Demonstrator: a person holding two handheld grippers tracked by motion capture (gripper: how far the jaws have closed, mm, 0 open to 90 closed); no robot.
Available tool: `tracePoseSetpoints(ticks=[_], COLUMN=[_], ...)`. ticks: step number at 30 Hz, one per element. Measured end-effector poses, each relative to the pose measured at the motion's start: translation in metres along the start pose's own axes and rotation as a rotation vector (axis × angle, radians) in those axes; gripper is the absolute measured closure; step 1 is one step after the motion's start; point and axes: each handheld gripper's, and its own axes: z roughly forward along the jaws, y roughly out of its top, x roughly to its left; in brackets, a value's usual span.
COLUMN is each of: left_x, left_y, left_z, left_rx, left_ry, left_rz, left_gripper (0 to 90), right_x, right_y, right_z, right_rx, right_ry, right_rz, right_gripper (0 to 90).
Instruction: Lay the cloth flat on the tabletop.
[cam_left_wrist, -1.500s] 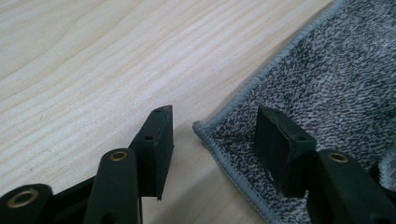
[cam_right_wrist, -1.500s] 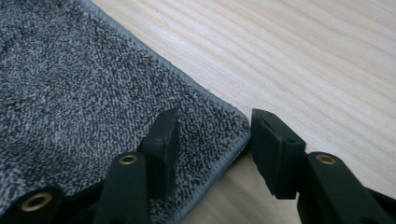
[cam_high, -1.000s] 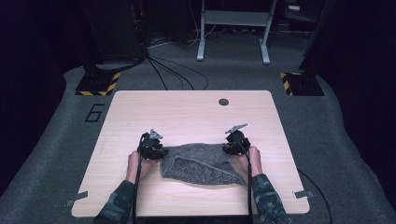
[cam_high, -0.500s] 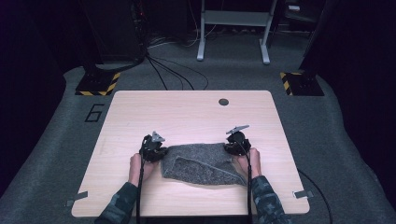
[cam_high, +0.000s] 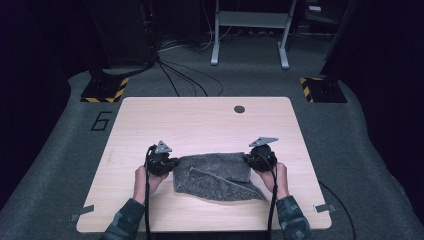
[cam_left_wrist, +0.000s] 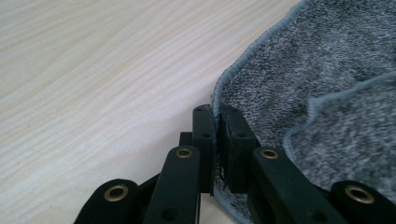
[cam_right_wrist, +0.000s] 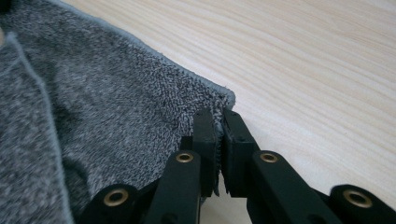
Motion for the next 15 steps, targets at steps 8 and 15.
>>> tracePoseSetpoints(ticks=[8,15], left_x=[-0.003,0.033], left_y=[-0.007,0.034], left_z=[0.003,0.028], left_rx=[0.029,0.063], left_ry=[-0.029,0.039], left_rz=[-0.009,-0.003], left_gripper=[85.1,86.7], right_x=[0.005,-0.025], right_y=[-0.009,0.041], right_z=[-0.003,0.028], right_rx=[0.01,0.018], right_ry=[0.012,-0.07], right_rz=[-0.015,-0.021], right_gripper=[85.9,87.6])
